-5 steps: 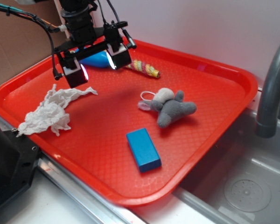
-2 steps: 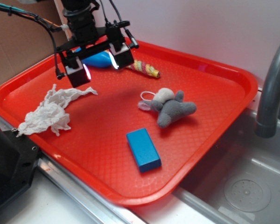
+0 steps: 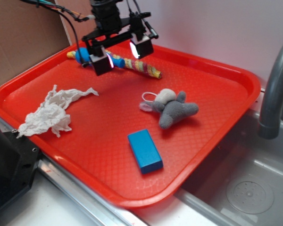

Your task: Grab the multicolored rope.

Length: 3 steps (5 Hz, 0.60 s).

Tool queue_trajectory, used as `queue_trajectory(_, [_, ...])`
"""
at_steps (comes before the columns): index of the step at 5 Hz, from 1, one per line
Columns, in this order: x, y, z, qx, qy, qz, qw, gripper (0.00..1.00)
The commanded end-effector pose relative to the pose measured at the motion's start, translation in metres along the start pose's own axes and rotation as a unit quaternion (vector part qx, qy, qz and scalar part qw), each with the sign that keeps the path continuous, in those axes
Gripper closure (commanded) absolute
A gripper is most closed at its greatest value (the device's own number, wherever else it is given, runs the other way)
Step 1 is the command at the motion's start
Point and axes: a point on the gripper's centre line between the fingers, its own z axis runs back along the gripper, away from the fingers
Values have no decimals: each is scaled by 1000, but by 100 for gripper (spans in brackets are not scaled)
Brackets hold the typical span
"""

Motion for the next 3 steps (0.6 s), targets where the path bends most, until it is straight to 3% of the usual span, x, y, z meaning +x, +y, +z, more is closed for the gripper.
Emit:
queue_trajectory(1, [35, -20, -10, -2, -14, 27, 1000, 0])
queue_trajectory(3, [31, -6, -41, 47, -5, 29, 998, 0])
